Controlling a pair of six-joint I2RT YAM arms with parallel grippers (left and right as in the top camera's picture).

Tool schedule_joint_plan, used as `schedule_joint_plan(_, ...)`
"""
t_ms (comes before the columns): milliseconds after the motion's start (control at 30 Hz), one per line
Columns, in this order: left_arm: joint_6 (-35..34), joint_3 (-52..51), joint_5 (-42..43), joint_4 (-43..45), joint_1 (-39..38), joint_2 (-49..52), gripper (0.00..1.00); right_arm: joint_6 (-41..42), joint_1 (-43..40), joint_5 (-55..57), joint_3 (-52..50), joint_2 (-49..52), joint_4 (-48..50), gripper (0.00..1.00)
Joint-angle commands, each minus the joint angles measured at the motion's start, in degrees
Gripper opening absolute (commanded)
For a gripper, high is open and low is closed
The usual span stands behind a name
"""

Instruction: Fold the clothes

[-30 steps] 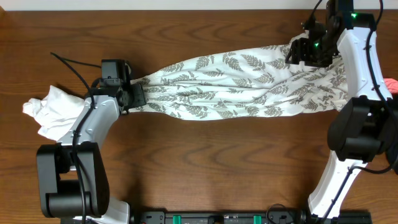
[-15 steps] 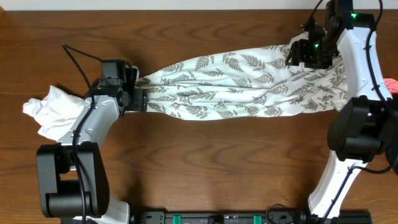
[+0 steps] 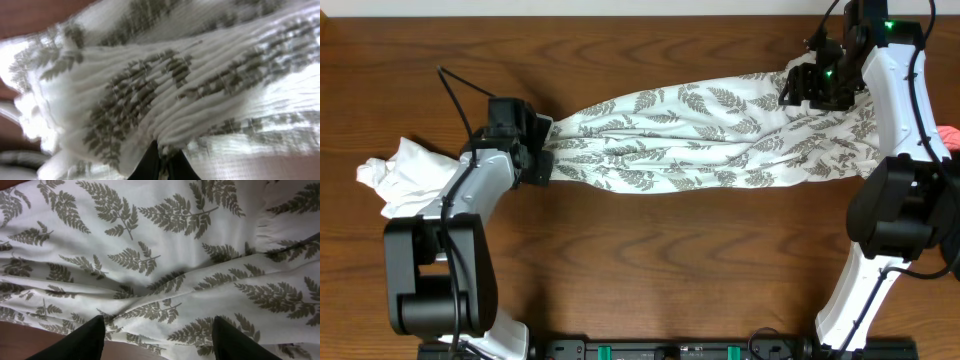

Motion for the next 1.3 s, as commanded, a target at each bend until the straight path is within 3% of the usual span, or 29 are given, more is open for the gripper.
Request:
schedule_joint_plan(0,-1.6,5.3,-3.1,-5.0,0.0,-5.8,0.06,-0.2,-0.3,2.1,1.0,-1.3,-0.2,0.67)
schedule_joint_plan(233,-13.7,12.9,-5.0,-21.0,0.0,-18.2,0.06,3.2,-0.8,11.5,1.0,-1.3,-0.2,0.69)
schedule_joint_plan(567,-20.0,12.9,-2.6,-39.6,0.0,-22.6,0.06,9.4,-5.1,18.3,1.0,-1.3,-0.3,0.73)
schedule_joint_plan(900,-21.2,12.9,-2.6,-43.8,0.0,-22.6,0.06,9.0,-10.6,18.1,-1.4,-1.3,2.2,0.8)
schedule_joint_plan(1200,-21.2,12.9,-2.6,-42.8,0.0,-22.6,0.06,26.3,-11.3,17.6,-10.5,-1.2,9.6,0.73)
schedule_joint_plan(1267,-21.2,12.9,-2.6,-42.4,0.0,-22.6,0.06,28.8,-10.9,17.6,-13.5,-1.2,12.9,0.66)
